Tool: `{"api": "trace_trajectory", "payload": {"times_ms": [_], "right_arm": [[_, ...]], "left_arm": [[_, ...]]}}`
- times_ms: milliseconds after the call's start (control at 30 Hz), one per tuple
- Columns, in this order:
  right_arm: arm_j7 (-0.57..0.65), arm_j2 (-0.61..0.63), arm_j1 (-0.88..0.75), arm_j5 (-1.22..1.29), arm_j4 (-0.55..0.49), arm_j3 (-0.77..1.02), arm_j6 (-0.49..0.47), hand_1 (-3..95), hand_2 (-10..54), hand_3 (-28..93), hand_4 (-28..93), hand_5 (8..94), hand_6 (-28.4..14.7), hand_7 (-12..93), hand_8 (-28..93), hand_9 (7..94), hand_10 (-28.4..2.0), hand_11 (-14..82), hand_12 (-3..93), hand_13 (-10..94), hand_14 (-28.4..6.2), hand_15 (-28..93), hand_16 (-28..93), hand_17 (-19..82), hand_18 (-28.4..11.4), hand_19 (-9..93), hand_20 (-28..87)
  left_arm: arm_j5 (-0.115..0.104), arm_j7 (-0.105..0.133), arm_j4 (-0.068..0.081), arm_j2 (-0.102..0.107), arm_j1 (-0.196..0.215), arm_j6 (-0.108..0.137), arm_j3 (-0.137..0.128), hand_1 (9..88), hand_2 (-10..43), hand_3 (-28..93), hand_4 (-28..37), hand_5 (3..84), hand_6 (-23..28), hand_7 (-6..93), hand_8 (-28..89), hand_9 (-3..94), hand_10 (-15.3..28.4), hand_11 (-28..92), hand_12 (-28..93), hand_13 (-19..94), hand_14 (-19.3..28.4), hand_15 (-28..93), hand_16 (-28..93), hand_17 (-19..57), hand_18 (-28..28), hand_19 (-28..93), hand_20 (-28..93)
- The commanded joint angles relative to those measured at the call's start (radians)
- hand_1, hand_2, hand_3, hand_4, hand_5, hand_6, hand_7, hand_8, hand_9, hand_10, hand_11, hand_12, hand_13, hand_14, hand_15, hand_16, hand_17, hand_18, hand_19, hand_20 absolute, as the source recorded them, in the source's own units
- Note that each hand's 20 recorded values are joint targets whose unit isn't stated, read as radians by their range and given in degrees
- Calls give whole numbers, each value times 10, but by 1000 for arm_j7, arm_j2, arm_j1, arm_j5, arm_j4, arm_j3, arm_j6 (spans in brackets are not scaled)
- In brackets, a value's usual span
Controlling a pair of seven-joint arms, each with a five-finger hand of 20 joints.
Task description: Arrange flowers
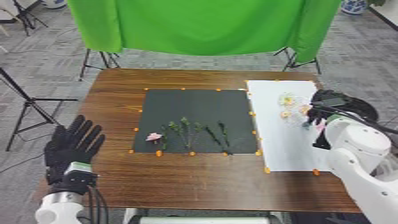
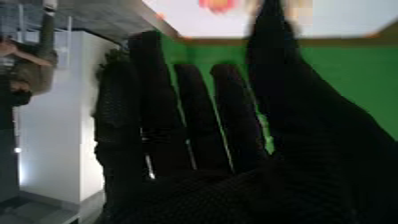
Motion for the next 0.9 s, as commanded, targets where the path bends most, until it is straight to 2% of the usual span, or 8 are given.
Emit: {"api": "trace_trajectory", "payload": {"times_ms": [33, 100, 433, 533, 600, 667, 700, 900], "right_arm": [[-6, -10, -13, -7, 34, -23, -30, 568, -95, 820, -282, 478, -21, 142, -121, 519, -108, 84, 120, 546, -112, 281, 191, 258, -219, 778, 348], [-18, -16, -7, 0, 55, -35, -38, 569, -95, 819, -282, 486, -16, 144, -122, 530, -107, 83, 119, 556, -109, 281, 194, 261, -217, 781, 350], [-57, -48, -39, 27, 115, -47, -53, 579, -95, 783, -283, 524, -2, 158, -131, 570, -97, 91, 120, 587, -96, 270, 251, 275, -213, 797, 369], [-53, -49, -50, 28, 117, -49, -28, 593, -95, 734, -282, 578, 14, 167, -134, 646, -97, 106, 130, 628, -83, 244, 325, 279, -211, 794, 376], [-48, -50, -59, 29, 116, -49, -10, 599, -95, 709, -282, 629, 21, 179, -117, 729, -94, 89, 208, 660, -80, 235, 359, 282, -209, 791, 381], [-48, -50, -70, 21, 115, -51, 14, 610, -95, 674, -283, 721, 20, 207, -22, 846, -94, 58, 323, 700, -73, 226, 405, 290, -204, 788, 386], [-50, -52, -77, 16, 115, -50, 26, 607, -95, 674, -283, 737, 21, 213, -11, 865, -94, 59, 340, 707, -74, 229, 408, 292, -204, 787, 386], [-64, -38, -109, -23, 52, -40, 106, 602, -95, 688, -283, 789, 22, 239, 8, 916, -90, 71, 373, 739, -71, 234, 414, 304, -203, 788, 387]], "left_arm": [[-1, 1, -6, -8, 17, -8, -13, 275, 148, 704, -283, 386, 103, 138, -88, 299, 156, 264, 106, 225, 167, 413, -71, -75, 151, 366, 97], [-4, 2, -6, -9, 18, 0, -12, 276, 148, 704, -283, 391, 103, 139, -89, 306, 158, 267, 106, 228, 167, 414, -72, -74, 151, 365, 96], [-2, -6, -7, -17, 25, -11, -14, 281, 150, 702, -283, 396, 104, 142, -92, 313, 158, 269, 105, 233, 168, 419, -75, -73, 151, 366, 93], [-5, -3, -8, -17, 27, -9, -15, 278, 150, 703, -283, 397, 104, 142, -92, 315, 159, 269, 105, 234, 169, 420, -75, -72, 151, 365, 93], [-5, -4, -8, -18, 29, -10, -18, 277, 151, 703, -283, 398, 103, 142, -91, 316, 159, 268, 105, 235, 170, 420, -75, -72, 151, 365, 93], [-1, -15, -8, -20, 31, -13, -21, 277, 152, 703, -283, 399, 104, 141, -92, 317, 159, 268, 105, 236, 171, 420, -75, -72, 151, 365, 93], [1, -28, -6, -24, 34, -23, -25, 276, 153, 702, -283, 399, 104, 141, -92, 317, 158, 268, 105, 236, 171, 421, -75, -72, 151, 365, 93], [4, -30, -4, -27, 31, -32, -24, 272, 157, 703, -283, 397, 103, 137, -90, 316, 159, 265, 106, 235, 171, 418, -75, -74, 152, 365, 92]]}}
